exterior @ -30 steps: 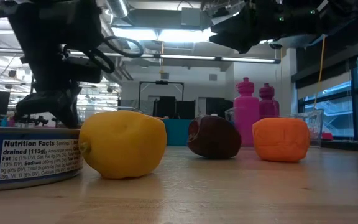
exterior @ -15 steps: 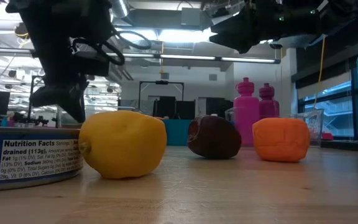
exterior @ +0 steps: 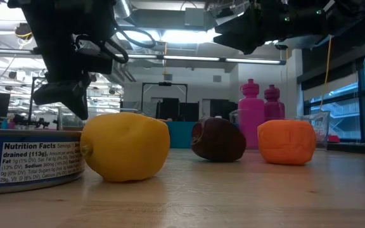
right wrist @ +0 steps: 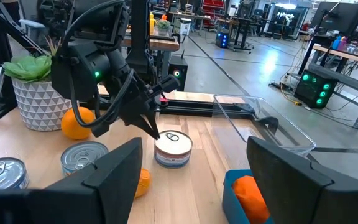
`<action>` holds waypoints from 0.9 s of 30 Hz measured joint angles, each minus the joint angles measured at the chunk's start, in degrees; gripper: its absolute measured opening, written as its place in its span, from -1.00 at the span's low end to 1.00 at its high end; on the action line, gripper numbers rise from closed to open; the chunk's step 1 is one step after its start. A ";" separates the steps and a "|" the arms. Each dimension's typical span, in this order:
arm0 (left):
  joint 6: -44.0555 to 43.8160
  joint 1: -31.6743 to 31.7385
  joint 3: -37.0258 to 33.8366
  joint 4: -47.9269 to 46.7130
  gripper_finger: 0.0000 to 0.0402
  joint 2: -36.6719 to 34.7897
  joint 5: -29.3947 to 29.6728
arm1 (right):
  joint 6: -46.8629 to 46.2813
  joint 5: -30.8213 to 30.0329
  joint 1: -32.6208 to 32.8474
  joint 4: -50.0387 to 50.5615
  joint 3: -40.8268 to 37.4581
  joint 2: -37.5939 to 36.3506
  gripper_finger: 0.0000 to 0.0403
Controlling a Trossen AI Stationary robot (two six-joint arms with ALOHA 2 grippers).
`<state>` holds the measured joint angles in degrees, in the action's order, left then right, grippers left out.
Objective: Pick & Place Food Item
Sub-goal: Put the top blue pink tuna can into the left transparent bin
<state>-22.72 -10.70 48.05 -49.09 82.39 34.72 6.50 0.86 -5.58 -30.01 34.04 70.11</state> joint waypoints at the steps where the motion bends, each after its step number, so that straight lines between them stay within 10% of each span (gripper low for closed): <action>1: 0.00 0.00 0.00 -0.01 -0.99 0.00 0.12 | 0.00 0.00 0.01 0.01 0.00 0.00 0.43; 12: -3.54 1.98 0.00 -0.58 -0.90 -0.04 -5.91 | 0.00 0.00 0.00 0.01 0.00 0.00 0.43; 27: -3.61 3.82 0.31 -2.49 0.22 -0.04 -10.85 | 0.00 0.00 0.00 0.01 0.00 0.00 0.43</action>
<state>-26.33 -6.87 48.36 -51.57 82.35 23.87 6.50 0.86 -5.58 -30.00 34.04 70.11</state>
